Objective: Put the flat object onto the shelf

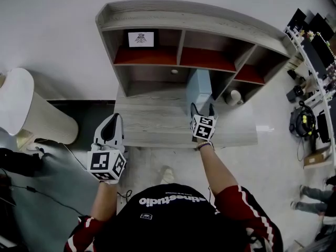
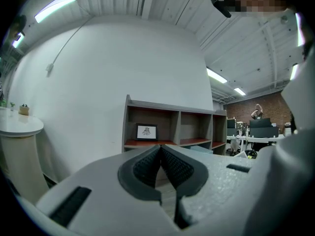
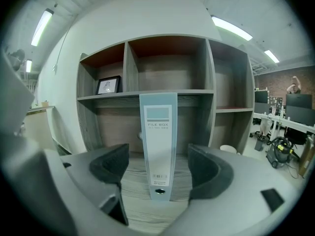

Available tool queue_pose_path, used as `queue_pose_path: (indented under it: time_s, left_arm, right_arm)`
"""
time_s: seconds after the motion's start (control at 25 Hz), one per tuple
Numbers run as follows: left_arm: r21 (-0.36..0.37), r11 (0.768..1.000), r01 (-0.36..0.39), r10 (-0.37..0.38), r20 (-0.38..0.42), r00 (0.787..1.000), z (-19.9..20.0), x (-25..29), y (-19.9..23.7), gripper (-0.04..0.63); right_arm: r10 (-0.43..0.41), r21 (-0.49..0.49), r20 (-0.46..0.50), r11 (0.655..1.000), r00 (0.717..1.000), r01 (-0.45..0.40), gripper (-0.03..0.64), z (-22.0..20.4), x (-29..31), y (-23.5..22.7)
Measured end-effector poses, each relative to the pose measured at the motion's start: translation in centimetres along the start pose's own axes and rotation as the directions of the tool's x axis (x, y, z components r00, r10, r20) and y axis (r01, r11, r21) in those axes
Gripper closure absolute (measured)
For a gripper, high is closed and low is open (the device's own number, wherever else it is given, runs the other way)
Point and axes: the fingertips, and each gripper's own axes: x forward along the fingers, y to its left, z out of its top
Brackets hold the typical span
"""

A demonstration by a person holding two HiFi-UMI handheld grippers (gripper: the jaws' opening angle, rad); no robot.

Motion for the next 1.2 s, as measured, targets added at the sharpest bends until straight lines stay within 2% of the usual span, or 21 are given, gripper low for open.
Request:
queue_pose_path:
  time_s: [0.44, 0.84, 1.2]
  left_arm:
    - [-0.009, 1.000, 0.009, -0.008, 0.027, 1.000, 0.4, -7.2, 0.7, 0.588]
    - [-0.019, 0.999, 0.032, -0.031, 0.050, 0.998, 0.5, -14.5, 1.0, 0.588]
    - [-0.030, 0.997, 0.069, -0.066, 0.085, 0.994, 1.4, -16.9, -0.8, 0.589]
  right_arm:
    - [0.028, -0.022, 0.051, 0.999, 0.998, -0.026, 0.249, 1.4, -8.0, 2.8]
    - [0.067, -0.020, 0.119, 0.998, 0.991, -0.065, 0.259, 2.5, -18.4, 5.8]
    - [0.106, -0.017, 0.200, 0.994, 0.974, -0.105, 0.271, 5.7, -27.4, 6.6]
